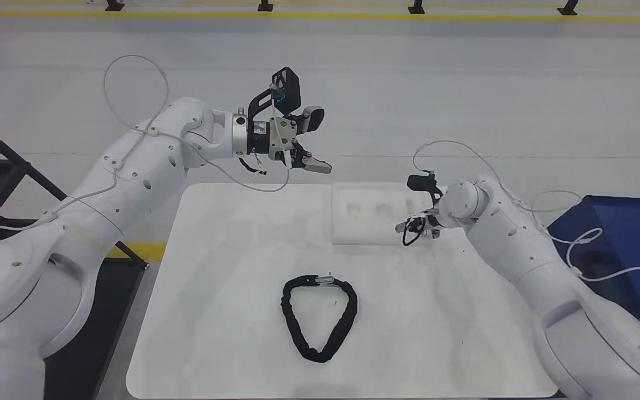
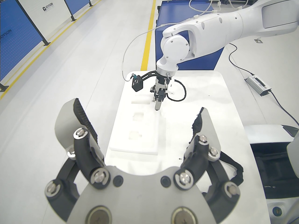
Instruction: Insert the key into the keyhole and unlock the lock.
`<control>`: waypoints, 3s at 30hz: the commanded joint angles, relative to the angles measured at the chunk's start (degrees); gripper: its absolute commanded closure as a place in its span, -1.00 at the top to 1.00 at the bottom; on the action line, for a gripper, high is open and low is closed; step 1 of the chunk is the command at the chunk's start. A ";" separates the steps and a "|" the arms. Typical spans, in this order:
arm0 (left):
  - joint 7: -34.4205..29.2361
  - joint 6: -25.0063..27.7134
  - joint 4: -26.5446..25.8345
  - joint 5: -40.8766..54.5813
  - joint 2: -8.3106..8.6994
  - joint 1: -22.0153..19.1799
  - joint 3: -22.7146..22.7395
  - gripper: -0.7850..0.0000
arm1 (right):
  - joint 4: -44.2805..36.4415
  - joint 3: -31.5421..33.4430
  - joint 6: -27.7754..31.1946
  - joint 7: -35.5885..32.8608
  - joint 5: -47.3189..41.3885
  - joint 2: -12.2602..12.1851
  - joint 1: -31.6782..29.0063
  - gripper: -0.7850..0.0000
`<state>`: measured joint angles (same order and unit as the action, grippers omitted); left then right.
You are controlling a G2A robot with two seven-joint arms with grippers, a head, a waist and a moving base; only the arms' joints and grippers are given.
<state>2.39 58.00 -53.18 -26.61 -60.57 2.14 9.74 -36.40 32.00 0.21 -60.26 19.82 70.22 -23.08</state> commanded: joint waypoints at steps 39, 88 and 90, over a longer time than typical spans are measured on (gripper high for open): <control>0.00 0.00 0.00 0.00 0.00 0.00 0.00 1.00 | 5.05 1.42 -7.22 1.73 7.19 3.49 1.57 -1.00; 0.00 0.00 0.00 0.00 0.00 0.00 0.00 1.00 | -50.90 44.91 23.43 1.18 -29.86 -11.69 -35.98 -1.00; 0.00 0.00 0.00 0.00 0.00 0.00 0.00 1.00 | -50.90 44.91 23.43 1.18 -29.86 -11.69 -35.98 -1.00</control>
<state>2.39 58.00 -53.18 -26.61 -60.57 2.14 9.74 -87.30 76.91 23.66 -59.07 -10.05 58.53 -59.06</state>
